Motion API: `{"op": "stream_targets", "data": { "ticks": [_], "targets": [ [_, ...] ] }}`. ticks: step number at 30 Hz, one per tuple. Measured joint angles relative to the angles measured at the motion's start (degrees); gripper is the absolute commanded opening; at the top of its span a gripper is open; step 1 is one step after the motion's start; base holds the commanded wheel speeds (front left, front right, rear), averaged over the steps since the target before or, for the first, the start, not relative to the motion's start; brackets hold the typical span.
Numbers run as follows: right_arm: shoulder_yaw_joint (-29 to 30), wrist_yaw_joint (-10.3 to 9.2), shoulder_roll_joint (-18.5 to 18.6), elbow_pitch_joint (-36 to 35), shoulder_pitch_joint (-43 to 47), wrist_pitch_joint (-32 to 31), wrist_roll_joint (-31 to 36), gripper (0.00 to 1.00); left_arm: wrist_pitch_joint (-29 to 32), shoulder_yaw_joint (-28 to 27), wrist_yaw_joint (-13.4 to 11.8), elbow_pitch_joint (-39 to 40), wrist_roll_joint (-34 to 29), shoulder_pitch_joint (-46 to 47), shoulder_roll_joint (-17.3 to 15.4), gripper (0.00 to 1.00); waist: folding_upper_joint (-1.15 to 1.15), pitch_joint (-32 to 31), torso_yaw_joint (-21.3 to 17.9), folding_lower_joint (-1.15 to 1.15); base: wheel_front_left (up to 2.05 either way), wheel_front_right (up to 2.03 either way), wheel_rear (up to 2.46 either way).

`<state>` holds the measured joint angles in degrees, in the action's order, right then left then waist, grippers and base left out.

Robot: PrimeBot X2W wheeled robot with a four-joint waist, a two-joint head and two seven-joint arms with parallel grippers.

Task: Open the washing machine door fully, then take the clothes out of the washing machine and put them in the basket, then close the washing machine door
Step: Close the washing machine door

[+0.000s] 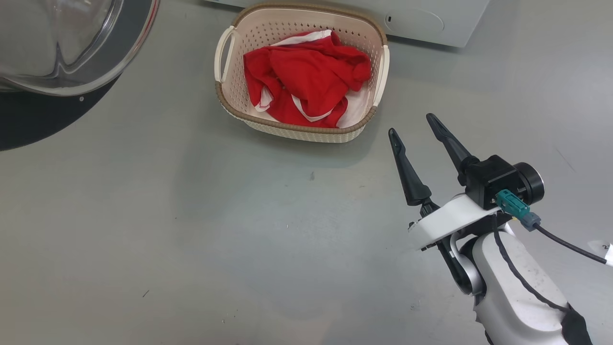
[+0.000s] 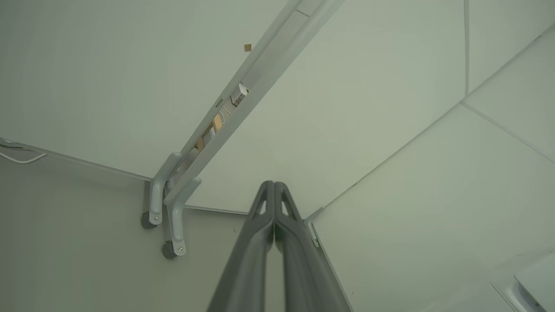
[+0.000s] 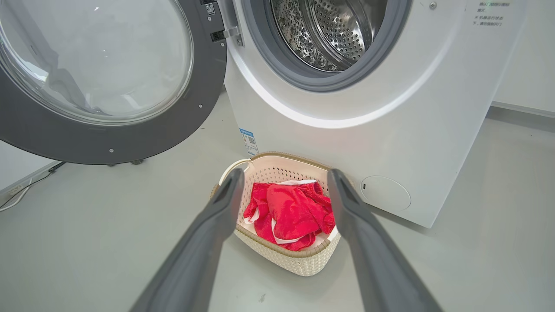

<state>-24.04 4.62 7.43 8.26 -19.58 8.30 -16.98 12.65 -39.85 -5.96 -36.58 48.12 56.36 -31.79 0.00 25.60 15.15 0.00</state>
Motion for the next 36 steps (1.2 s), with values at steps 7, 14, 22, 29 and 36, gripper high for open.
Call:
{"op": "stream_targets", "data": {
  "ticks": [7,14,22,29,36],
  "targets": [
    [0.9,-0.07,0.2,0.0,0.0,0.1,0.0,1.0,2.7,-3.4,-0.9,-6.0,3.3,4.5,0.1,0.0,0.0,0.6,-1.2,0.0,0.0,0.0,0.0],
    [0.9,-0.18,0.2,0.0,0.0,0.6,0.0,1.0,7.1,-4.3,-1.3,-12.4,3.4,5.7,-0.1,0.0,0.0,0.8,-1.6,0.0,0.0,0.0,0.0],
    [1.2,-0.18,0.5,0.0,-0.4,0.6,0.0,1.0,14.5,-2.1,-1.3,-15.9,4.5,9.3,0.7,0.0,0.0,0.7,-1.5,0.0,0.0,0.0,0.0],
    [1.2,-0.18,0.5,0.1,-1.0,0.7,0.0,1.0,19.3,-1.4,-1.3,-18.3,5.6,10.8,0.9,0.0,0.0,0.6,-1.3,0.0,0.0,0.0,0.0],
    [1.3,-0.2,0.6,0.1,-1.0,0.9,0.0,1.0,23.2,-2.0,-1.3,-21.4,7.0,11.8,0.9,0.0,0.0,0.5,-1.3,0.0,0.0,0.0,0.0]
  ]
}}
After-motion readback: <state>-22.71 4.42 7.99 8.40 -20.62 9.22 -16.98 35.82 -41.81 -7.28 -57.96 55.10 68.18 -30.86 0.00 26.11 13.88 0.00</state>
